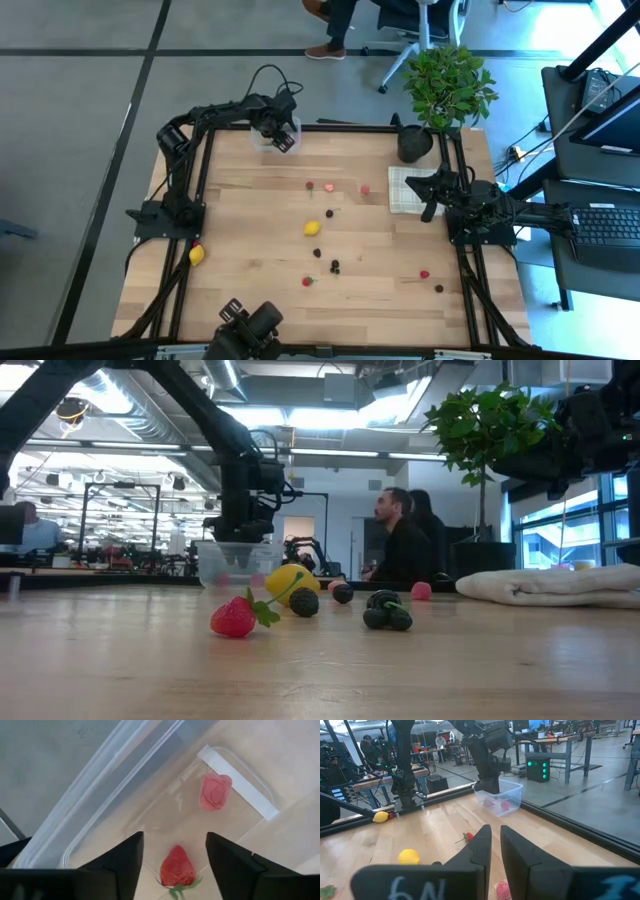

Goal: Pick and placing Produce into tupperware
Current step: Put the bottom yellow lemon into the transparent bin

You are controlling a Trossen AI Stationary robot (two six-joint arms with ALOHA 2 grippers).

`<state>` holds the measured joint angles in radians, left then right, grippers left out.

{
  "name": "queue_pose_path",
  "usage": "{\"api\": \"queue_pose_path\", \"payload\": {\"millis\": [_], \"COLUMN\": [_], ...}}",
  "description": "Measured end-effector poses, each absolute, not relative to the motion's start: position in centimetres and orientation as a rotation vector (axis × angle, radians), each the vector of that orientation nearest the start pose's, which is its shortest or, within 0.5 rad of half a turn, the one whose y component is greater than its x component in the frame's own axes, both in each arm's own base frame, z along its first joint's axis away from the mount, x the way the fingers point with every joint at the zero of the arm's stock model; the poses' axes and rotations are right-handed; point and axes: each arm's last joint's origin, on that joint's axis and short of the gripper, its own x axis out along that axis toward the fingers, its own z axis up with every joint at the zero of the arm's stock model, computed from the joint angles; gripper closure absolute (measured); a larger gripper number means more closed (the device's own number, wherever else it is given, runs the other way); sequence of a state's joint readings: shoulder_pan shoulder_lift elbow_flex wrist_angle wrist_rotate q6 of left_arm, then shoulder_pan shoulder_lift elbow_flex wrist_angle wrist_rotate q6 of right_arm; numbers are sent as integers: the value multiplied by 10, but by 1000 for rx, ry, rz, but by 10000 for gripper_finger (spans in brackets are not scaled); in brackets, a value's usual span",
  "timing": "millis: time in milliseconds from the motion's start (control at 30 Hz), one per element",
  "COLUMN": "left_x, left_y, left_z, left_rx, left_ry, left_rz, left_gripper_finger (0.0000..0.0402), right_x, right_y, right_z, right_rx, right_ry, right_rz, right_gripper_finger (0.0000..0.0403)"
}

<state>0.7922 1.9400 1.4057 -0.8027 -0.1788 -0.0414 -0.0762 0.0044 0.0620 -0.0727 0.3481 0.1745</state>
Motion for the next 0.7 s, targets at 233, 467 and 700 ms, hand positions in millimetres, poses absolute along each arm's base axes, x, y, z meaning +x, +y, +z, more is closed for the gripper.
{"api": "queue_pose_path", "payload": {"millis": [233,467,700], "left_x": [257,229,197], "left_y": [262,223,160], "left_z": [219,290,335], "left_rx": [-454,-437,-424], "left_ry": [1205,1101,1152], "left_rz": [806,805,656], "left_gripper_finger": [116,96,103], "right_x": [91,91,91], "right_y": [-17,-17,-17], "right_z": [177,177,177], "right_rx": [170,170,170], "right_ry": [-22,-22,-22], "right_rz": [-425,-424,-425], "right_gripper_finger": [358,358,358]}}
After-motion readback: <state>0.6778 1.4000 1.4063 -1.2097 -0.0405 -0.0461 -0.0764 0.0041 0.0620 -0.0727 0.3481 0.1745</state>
